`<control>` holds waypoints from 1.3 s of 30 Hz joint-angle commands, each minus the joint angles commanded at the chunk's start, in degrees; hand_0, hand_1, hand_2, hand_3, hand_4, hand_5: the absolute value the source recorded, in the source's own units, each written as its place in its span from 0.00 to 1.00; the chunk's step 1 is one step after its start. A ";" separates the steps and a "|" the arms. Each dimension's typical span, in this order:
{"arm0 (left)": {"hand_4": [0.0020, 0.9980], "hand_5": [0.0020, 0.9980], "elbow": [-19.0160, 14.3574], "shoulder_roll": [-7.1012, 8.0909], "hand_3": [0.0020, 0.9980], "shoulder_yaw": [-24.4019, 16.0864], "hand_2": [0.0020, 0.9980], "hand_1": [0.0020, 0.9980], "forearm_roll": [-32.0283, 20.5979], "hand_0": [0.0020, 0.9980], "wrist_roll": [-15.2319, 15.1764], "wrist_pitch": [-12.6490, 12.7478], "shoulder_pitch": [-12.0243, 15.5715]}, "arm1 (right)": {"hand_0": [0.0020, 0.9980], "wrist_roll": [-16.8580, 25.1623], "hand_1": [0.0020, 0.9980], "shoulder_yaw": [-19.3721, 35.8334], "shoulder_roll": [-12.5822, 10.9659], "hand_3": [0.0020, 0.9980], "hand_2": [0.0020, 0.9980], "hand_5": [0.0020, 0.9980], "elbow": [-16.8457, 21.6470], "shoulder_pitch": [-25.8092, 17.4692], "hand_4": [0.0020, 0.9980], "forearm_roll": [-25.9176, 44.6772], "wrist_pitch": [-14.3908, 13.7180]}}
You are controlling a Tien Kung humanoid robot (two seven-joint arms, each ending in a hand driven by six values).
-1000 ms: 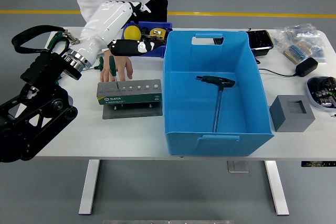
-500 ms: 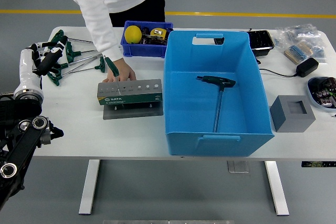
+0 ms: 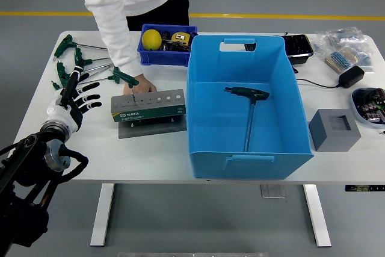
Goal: Lift tool from toolbox,place it in box,lift tool from toolbox,place it in box
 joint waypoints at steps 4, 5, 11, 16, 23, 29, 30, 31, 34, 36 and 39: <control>0.90 0.77 0.69 -0.09 0.83 0.47 0.67 0.28 -9.68 0.21 -0.41 0.00 0.23 | 0.67 -0.01 0.64 0.05 0.04 0.57 0.71 0.73 0.00 -0.01 0.83 0.05 -0.04; 0.90 0.77 0.80 -0.06 0.83 0.59 0.67 0.28 -11.92 0.21 -0.21 0.00 0.22 | 0.67 -0.03 0.64 0.10 0.04 0.57 0.71 0.73 0.00 0.00 0.83 -0.04 -0.05; 0.91 0.85 1.41 -0.28 0.84 0.63 0.74 0.30 -19.30 0.22 1.47 0.00 0.13 | 0.67 -0.05 0.64 0.21 0.02 0.57 0.71 0.74 0.02 0.09 0.83 -0.27 -0.08; 0.91 0.93 2.18 -0.26 0.84 1.06 0.75 0.32 -21.43 0.22 1.83 -0.57 0.15 | 0.67 0.15 0.64 -0.22 -0.07 0.57 0.71 0.73 0.05 0.15 0.83 0.41 -0.04; 0.91 0.92 2.91 -0.13 0.84 1.80 0.75 0.32 -22.61 0.22 1.37 -1.08 -0.61 | 0.67 0.01 0.64 0.06 -0.05 0.57 0.71 0.74 0.07 0.19 0.83 -0.13 -0.06; 0.91 0.90 3.66 0.39 0.84 2.69 0.75 0.32 -21.90 0.22 1.66 -1.93 -2.05 | 0.67 -0.09 0.64 0.22 -0.02 0.57 0.71 0.74 0.08 0.17 0.83 -0.40 -0.07; 0.91 0.90 3.84 0.45 0.84 2.84 0.75 0.32 -21.81 0.22 1.73 -2.09 -2.28 | 0.67 -0.11 0.64 0.25 -0.03 0.57 0.71 0.74 0.08 0.16 0.83 -0.43 -0.07; 0.91 0.90 4.21 0.56 0.84 3.14 0.75 0.32 -21.73 0.22 1.78 -2.32 -2.71 | 0.67 -0.14 0.64 0.30 -0.04 0.57 0.71 0.74 0.09 0.17 0.83 -0.50 -0.05; 0.91 0.91 4.79 0.55 0.84 3.61 0.75 0.32 -22.28 0.21 1.81 -2.55 -3.37 | 0.67 -0.13 0.64 0.23 -0.04 0.57 0.71 0.74 0.09 0.21 0.83 -0.44 -0.05; 0.91 0.91 5.20 0.54 0.84 3.95 0.75 0.32 -22.68 0.21 1.94 -2.82 -3.76 | 0.67 -0.10 0.64 0.19 -0.03 0.57 0.71 0.74 0.10 0.21 0.83 -0.31 -0.06; 0.91 0.94 6.05 0.75 0.84 4.68 0.75 0.33 -23.04 0.21 1.95 -2.87 -4.36 | 0.67 -0.05 0.64 0.08 -0.05 0.57 0.71 0.74 0.11 0.25 0.83 -0.14 -0.06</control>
